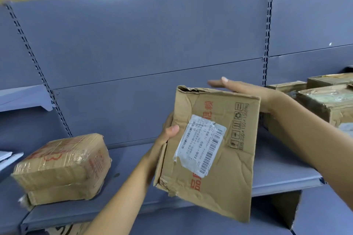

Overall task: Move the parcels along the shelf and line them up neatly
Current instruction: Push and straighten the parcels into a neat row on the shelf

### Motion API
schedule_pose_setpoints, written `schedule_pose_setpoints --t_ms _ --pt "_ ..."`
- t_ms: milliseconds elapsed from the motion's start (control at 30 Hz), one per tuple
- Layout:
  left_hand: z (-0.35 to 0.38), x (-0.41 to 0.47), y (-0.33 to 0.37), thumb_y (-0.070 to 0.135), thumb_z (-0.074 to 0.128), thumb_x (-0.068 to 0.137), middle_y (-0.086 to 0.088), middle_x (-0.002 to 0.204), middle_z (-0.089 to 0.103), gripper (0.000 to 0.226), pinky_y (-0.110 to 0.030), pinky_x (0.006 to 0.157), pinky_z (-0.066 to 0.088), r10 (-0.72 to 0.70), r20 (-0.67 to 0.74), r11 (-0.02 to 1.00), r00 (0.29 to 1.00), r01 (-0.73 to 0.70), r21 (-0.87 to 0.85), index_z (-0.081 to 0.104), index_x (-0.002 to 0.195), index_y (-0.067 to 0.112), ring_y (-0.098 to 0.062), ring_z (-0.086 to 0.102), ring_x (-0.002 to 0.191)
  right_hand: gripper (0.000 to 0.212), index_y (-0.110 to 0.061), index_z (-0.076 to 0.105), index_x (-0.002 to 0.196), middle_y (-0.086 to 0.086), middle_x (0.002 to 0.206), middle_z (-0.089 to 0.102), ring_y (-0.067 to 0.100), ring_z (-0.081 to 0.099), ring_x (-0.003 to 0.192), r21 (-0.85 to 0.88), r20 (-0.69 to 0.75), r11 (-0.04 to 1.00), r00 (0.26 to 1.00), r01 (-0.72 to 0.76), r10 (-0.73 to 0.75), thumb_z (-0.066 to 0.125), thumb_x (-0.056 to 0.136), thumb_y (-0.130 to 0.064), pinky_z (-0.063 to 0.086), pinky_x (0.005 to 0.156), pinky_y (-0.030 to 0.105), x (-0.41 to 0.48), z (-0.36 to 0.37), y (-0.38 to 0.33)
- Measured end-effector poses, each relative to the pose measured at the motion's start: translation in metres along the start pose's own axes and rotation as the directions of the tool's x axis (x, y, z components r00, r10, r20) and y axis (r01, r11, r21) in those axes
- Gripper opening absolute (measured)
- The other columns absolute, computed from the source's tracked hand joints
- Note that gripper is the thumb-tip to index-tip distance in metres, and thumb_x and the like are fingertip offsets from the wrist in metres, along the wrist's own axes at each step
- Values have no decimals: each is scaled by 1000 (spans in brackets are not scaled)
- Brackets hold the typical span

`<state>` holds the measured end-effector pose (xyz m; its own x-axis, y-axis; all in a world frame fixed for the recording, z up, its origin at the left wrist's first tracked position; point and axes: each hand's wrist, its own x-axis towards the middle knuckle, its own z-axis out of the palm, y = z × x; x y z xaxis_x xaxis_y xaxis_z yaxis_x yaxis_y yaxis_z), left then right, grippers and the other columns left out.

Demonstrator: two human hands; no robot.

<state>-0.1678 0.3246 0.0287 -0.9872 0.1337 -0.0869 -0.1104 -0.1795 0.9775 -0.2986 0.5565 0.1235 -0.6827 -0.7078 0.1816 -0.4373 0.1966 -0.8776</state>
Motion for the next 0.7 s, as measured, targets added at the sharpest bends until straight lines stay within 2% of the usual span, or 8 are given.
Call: schedule_pose_setpoints --t_ms 67,133,267,333,433,500,567,700 --pt "-2 2 -1 60 77 55 -12 125 63 79 -47 99 43 30 3 996 1000 -29 -90 66 120 18 -27 62 114 71 -40 45 136 -19 141 47 9 44 131 157 -310 982 949 107 -54 43 77 -80 25 115 43 -9 0 13" --pt "-2 6 -1 61 75 54 -12 125 64 71 -49 101 41 144 -46 975 989 -150 -166 71 112 19 -28 62 112 90 -47 44 131 -20 137 47 9 48 126 408 -457 893 889 192 18 58 52 -89 29 109 41 -31 11 41" --pt "-5 24 -11 65 74 59 -15 141 50 98 -58 109 29 363 -221 846 905 -420 -329 47 138 16 -34 46 130 114 -55 42 125 -13 137 51 21 58 116 696 -345 704 926 144 151 83 20 -76 44 88 41 -72 98 104" --pt "4 24 -22 67 70 65 -14 146 43 98 -60 109 28 362 -335 831 870 -464 -307 36 144 19 -35 41 134 126 -56 40 121 -13 129 53 21 61 105 810 -281 574 938 120 201 87 5 -67 43 81 47 -89 149 114" --pt "25 25 -51 73 67 60 -9 139 49 95 -51 105 37 298 -383 874 875 -411 -259 44 135 19 -25 49 126 126 -49 38 131 -19 128 57 16 66 104 852 -329 470 934 232 136 93 17 -59 53 79 44 -99 191 96" --pt "43 27 -75 69 70 63 -14 146 42 104 -55 108 33 341 -319 874 884 -424 -239 32 144 16 -31 44 132 115 -27 46 138 -4 132 61 17 65 112 839 -409 442 903 318 128 94 36 -53 57 79 34 -105 195 81" --pt "60 24 -90 67 75 60 -19 144 43 117 -55 107 34 348 -330 882 877 -426 -201 23 147 9 -33 45 131 90 -19 70 116 7 120 69 20 68 106 835 -470 399 868 380 157 95 35 -50 58 74 30 -117 189 72" --pt "84 15 -107 67 81 50 -15 140 49 130 -52 108 36 368 -155 888 917 -396 -234 20 147 6 -29 50 127 79 -20 76 105 9 115 71 23 70 102 835 -508 364 832 412 223 96 34 -46 58 72 34 -152 182 78"
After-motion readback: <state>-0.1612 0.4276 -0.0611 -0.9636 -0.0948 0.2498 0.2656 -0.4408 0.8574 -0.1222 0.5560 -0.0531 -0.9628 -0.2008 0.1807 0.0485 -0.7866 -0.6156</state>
